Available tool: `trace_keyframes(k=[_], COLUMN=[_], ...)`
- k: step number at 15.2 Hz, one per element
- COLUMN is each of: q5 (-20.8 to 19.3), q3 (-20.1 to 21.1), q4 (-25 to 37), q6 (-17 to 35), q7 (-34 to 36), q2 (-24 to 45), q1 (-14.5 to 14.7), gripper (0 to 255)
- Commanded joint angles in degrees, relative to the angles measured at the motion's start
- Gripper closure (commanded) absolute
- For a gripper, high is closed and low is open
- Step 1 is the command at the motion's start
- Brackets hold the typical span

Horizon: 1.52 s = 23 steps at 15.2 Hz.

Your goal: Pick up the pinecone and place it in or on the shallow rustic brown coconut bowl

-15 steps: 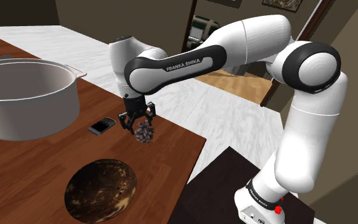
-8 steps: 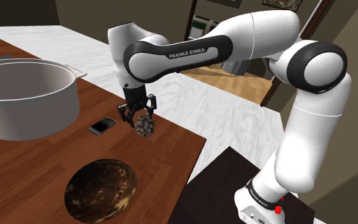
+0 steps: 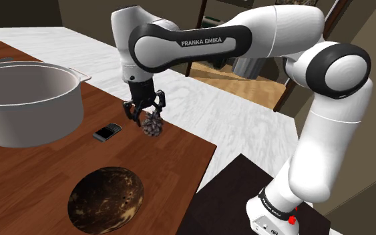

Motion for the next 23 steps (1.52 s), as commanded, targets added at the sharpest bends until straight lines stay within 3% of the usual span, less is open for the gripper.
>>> trace_keyframes(k=[1,9,16,23], q5=[0.06,-0.82,-3.04,-3.51], q3=[0.73,3.74,5.11,4.84], q4=[0.89,7.01,17.16,13.87], q6=[-0.48,-2.09,-5.10,-0.98], q7=[2.02,12.58,21.38,21.95], q2=[0.64,6.32,14.32,15.32], q1=[1.40,9.52,18.50,18.56], gripper=[255,255,255,255])
